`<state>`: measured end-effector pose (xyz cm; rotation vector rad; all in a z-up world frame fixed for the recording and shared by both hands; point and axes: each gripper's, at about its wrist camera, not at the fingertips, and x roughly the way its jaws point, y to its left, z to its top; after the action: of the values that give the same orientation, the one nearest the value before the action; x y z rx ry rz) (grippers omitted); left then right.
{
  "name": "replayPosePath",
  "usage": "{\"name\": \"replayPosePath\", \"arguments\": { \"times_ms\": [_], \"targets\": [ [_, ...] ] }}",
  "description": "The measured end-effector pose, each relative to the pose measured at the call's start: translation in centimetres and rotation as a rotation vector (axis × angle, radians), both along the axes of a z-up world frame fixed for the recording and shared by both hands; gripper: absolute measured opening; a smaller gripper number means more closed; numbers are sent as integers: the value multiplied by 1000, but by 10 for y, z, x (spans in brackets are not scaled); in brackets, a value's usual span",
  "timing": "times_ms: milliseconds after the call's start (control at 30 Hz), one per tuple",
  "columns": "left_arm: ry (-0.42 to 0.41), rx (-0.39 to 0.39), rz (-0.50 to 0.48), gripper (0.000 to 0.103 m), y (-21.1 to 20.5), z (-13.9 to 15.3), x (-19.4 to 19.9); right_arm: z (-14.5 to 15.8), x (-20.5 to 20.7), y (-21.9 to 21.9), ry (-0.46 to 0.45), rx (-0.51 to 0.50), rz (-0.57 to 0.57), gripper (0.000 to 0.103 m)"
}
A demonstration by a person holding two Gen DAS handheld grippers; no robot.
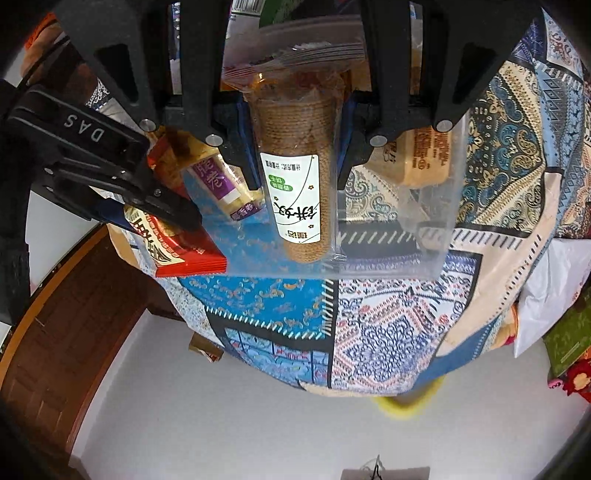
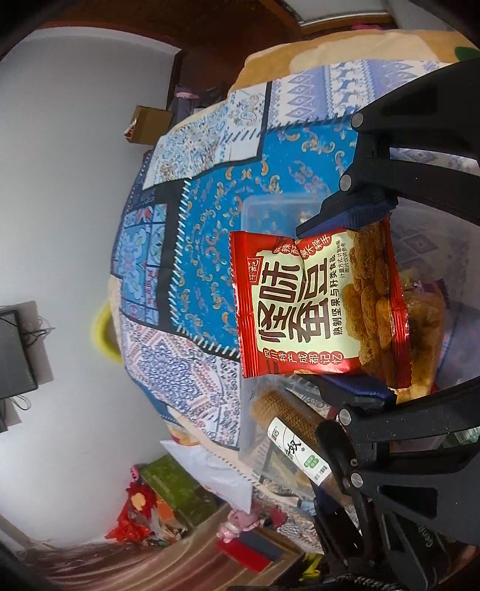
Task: Organize snacks
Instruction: 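Place both held snacks into the clear box and open both tools, then grasp a wafer pack with the left tool while the right tool grasps a clear cracker bag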
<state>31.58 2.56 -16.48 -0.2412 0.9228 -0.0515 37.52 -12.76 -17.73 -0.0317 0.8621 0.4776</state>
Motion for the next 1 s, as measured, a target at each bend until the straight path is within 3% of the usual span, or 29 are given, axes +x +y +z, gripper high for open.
{"name": "replayPosePath", "arguments": {
  "times_ms": [233, 500, 633, 767, 1000],
  "targets": [
    [14, 11, 7, 39, -2, -2, 3, -5, 3, 6, 16, -44, 6, 64],
    [-27, -15, 10, 42, 6, 25, -12, 12, -11, 1, -7, -39, 16, 65],
    [-63, -15, 9, 42, 11, 45, -33, 28, -27, -5, -39, -22, 21, 65],
    [-101, 10, 11, 52, 16, 65, -59, 45, -50, -12, -74, 1, 29, 66],
    [-135, 61, 11, 59, 23, 82, -113, 63, -97, -16, -127, 30, 53, 72]
  ]
}}
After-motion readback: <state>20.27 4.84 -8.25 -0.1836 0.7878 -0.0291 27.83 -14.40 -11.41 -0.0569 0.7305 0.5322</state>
